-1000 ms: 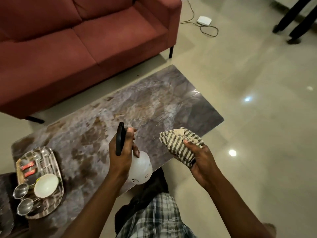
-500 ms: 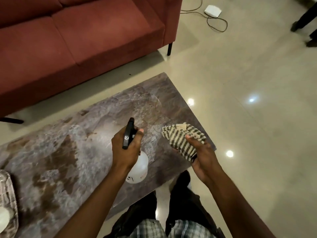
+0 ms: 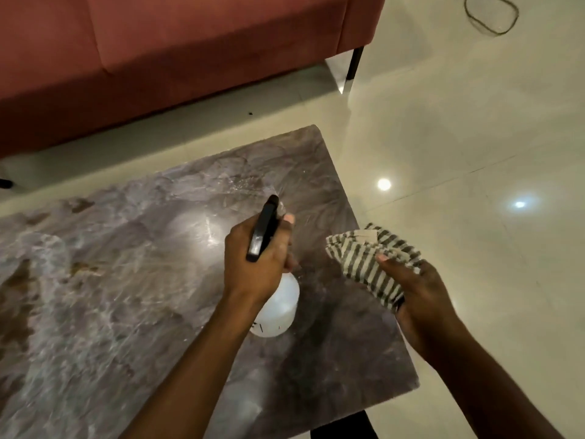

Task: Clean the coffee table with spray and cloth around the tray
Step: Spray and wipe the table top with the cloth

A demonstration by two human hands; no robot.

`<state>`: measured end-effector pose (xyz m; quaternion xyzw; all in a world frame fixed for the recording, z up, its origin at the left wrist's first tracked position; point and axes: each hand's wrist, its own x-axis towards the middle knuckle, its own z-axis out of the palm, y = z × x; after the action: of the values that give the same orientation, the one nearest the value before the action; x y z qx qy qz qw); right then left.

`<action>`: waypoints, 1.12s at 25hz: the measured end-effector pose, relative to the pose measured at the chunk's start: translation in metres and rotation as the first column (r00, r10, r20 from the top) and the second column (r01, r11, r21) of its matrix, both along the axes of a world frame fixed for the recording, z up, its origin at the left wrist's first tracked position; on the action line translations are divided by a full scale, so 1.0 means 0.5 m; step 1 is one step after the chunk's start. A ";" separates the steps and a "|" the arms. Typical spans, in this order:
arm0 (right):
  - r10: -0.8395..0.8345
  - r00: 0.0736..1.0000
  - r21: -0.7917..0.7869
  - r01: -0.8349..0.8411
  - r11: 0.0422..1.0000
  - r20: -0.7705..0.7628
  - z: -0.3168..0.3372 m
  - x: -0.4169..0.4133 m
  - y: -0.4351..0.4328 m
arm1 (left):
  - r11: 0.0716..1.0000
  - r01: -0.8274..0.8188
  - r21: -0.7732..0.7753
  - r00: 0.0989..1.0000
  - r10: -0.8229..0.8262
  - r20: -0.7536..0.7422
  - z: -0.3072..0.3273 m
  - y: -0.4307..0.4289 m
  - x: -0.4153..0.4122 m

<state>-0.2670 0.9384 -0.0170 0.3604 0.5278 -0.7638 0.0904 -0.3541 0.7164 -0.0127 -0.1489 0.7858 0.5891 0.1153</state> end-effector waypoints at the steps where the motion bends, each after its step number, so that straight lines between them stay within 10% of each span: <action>1: 0.006 1.000 0.025 -0.006 1.000 0.001 -0.024 -0.023 0.024 | 1.000 -0.017 -0.003 1.000 0.017 0.017 -0.026 0.021 -0.016; 20: 0.258 0.912 0.613 -0.008 0.790 -0.320 -0.228 -0.464 0.031 | 1.000 0.011 -0.016 0.999 -0.010 0.051 -0.136 0.040 -0.059; 28: 0.679 0.718 0.893 -0.395 0.215 0.154 -0.293 -0.583 -0.041 | 0.994 0.043 -0.098 0.999 -0.039 0.036 -0.149 0.029 -0.073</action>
<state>-0.5587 0.9177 -0.1634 0.0345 0.9404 -0.3294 0.0770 -0.3906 0.7308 -0.0870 -0.1483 0.8147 0.5446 0.1333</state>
